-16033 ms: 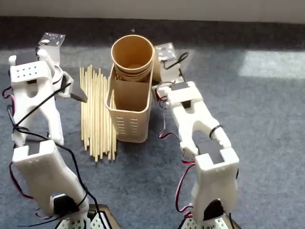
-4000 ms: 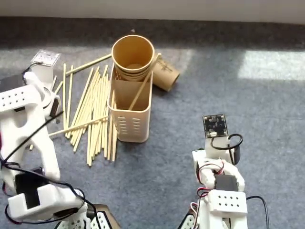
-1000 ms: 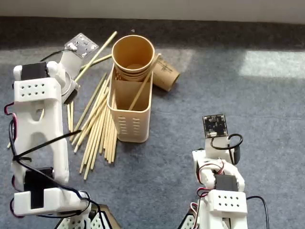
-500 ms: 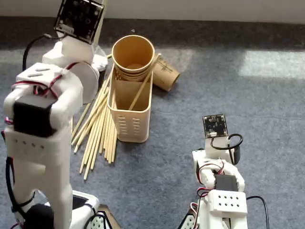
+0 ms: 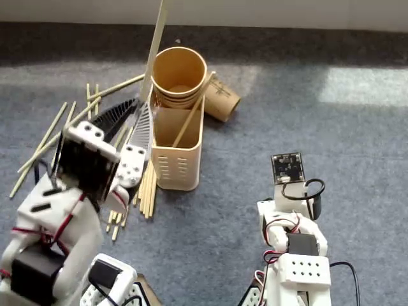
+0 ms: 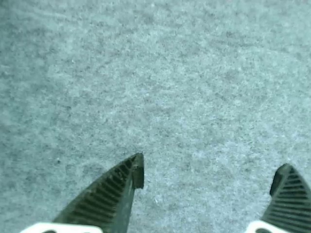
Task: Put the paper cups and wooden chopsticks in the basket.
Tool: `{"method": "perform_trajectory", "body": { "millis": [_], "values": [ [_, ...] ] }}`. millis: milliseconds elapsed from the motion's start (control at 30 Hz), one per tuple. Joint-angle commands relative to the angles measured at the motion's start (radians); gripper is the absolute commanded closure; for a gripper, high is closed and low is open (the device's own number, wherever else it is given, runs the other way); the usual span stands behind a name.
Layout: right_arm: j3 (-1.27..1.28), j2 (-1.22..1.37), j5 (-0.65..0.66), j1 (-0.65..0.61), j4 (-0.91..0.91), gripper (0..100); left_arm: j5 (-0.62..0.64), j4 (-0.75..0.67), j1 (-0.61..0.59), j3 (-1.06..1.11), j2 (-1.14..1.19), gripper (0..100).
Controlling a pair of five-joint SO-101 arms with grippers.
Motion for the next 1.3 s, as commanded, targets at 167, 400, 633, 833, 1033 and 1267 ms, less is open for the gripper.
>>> {"method": "perform_trajectory", "body": {
  "millis": [167, 400, 633, 833, 1033, 1267],
  "values": [
    [-0.005, -0.010, 0.012, 0.008, -0.019, 60.5, -0.009, -0.413, -0.030, 0.369, -0.024, 100],
    [-0.005, -0.010, 0.012, 0.008, -0.019, 60.5, -0.009, -0.540, -0.027, 0.410, 0.091, 100],
    [-0.005, -0.010, 0.012, 0.008, -0.019, 60.5, -0.012, -0.540, -0.028, 0.446, 0.094, 86],
    [-0.005, -0.010, 0.012, 0.008, -0.019, 60.5, -0.014, -0.540, -0.033, 0.475, 0.094, 85],
    [-0.005, -0.010, 0.012, 0.008, -0.019, 60.5, -0.014, -0.534, -0.166, 0.414, 0.094, 84],
    [-0.005, -0.010, 0.012, 0.008, -0.019, 60.5, -0.012, -0.456, -0.582, 0.240, 0.105, 84]
  ]
}}
